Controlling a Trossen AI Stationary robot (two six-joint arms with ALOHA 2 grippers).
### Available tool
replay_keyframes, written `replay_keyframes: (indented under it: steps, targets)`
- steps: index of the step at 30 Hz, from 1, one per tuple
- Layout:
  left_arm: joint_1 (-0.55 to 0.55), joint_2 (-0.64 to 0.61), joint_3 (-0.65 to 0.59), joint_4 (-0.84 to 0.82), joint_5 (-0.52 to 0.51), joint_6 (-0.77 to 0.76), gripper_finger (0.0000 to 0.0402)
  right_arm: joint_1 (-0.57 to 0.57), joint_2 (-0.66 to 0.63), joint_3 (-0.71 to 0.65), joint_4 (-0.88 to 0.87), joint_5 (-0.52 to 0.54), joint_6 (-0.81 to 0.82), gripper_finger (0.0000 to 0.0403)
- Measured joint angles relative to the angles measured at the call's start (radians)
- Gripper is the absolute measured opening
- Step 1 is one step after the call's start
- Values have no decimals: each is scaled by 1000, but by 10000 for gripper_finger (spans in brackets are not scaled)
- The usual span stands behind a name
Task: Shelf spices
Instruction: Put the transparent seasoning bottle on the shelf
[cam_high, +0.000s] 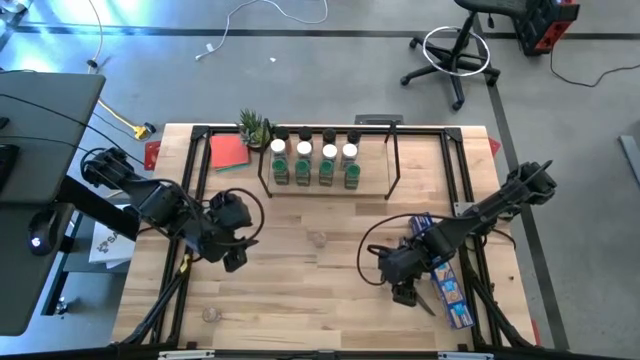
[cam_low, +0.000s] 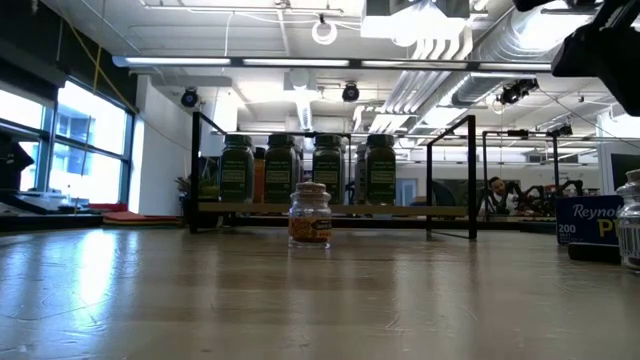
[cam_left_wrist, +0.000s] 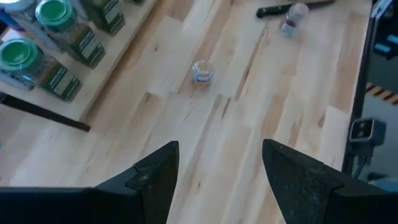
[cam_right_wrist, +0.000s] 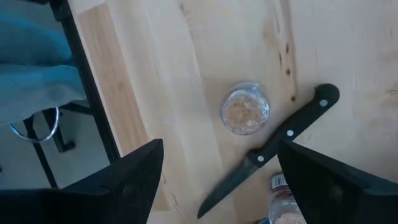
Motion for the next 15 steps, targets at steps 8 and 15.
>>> replay_keyframes:
  steps: [8,15]
  targets:
    - [-5,-1,0,50,2,-59,224,0,0,0,-7,0,-52,312]
    - [-29,0,0,39,-81,-48,224,0,0,0,-7,45,-93,312]
